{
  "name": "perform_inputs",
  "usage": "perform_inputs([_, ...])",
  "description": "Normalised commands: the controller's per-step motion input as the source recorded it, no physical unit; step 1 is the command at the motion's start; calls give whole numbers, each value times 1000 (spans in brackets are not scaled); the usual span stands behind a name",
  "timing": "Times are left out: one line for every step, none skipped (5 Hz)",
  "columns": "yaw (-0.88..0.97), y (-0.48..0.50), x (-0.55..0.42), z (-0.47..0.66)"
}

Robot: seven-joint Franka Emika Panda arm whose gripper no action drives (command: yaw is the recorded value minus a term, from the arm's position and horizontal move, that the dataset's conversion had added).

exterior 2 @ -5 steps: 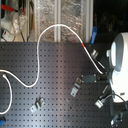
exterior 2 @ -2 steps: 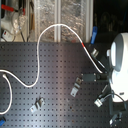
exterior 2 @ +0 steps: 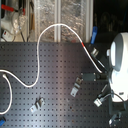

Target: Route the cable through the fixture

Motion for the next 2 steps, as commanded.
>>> perform_inputs([0,-11,1,0])
perform_inputs([0,-164,-44,-318])
